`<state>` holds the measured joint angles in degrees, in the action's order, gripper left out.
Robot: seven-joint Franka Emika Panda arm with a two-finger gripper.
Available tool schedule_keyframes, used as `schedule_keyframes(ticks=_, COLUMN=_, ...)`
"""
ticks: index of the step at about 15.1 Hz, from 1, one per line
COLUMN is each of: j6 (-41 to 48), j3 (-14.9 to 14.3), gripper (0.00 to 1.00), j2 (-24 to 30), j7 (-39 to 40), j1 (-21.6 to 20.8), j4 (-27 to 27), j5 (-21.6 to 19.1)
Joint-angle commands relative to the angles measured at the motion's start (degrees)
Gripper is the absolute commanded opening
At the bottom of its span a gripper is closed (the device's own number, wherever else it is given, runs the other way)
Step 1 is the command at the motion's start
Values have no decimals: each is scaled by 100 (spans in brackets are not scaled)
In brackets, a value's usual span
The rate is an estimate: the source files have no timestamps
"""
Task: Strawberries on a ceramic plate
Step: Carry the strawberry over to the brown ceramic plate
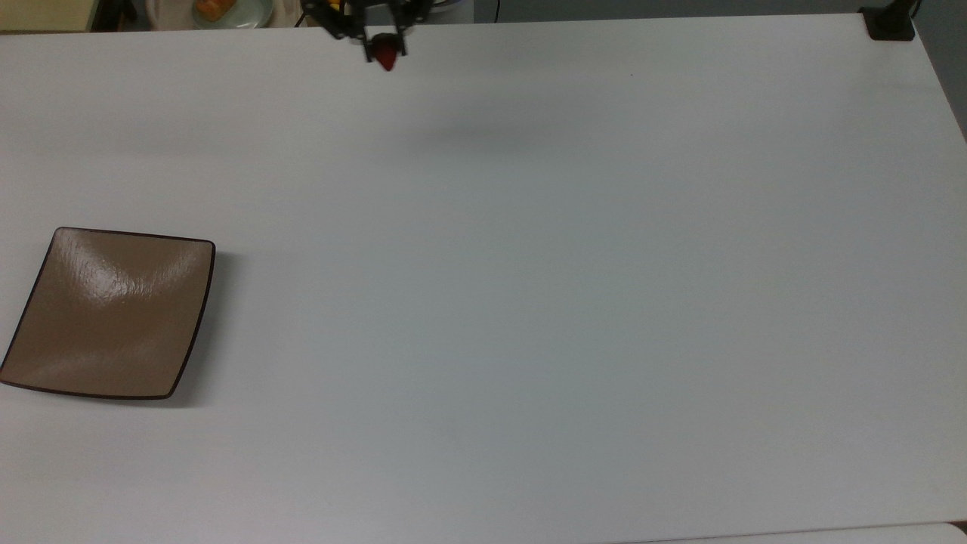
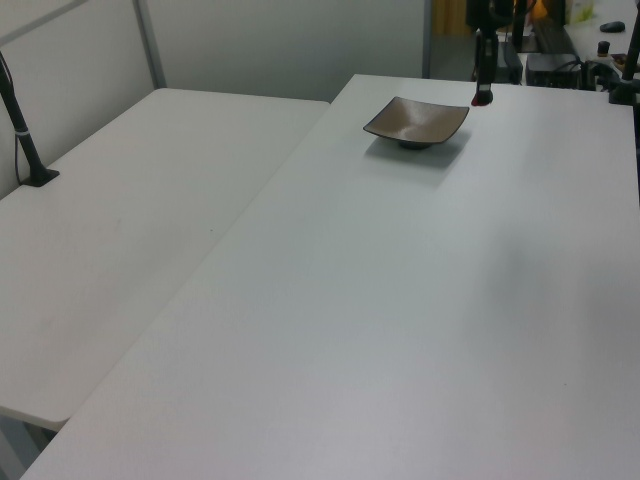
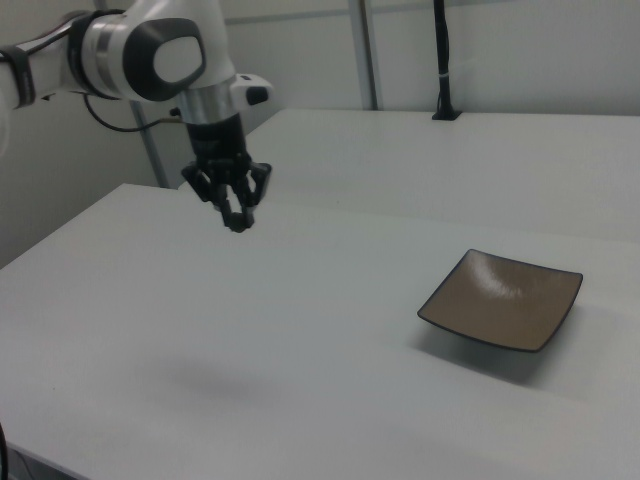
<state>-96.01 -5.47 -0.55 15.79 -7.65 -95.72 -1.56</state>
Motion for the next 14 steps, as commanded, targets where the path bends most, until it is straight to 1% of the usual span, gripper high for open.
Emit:
schedule_keyframes(ticks=1, j6=-575, j3=-42, gripper=14, j2=-147, j7=363, j1=439, j4=-61, j5=-82)
schedule_keyframes(ticks=3, j6=-1040, j3=-42, gripper=15, j2=-252, j7=442, j1=737, j4=-61, j5=-90)
schedule_keyframes(ticks=5, j6=-1428, j3=-59, gripper=15, j2=-357, j7=713, j1=975, j4=-70, j5=-117)
schedule_keyframes(ticks=6, j6=-1604, j3=-86, gripper=15, j2=-463, j7=793, j1=1054, j4=-70, j5=-117)
schedule_keyframes(ticks=9, j6=-2420, j3=-419, gripper=15, j2=-823, j7=838, j1=1152, j4=-70, j5=-169)
schedule_keyframes(ticks=12, j6=-3238, j3=-446, gripper=15, j2=-1271, j7=838, j1=1406, j4=-61, j5=-415)
schedule_keyframes(ticks=14, j6=-3669, j3=-446, gripper=15, j2=-1543, j7=934, j1=1547, j4=-43, j5=-486)
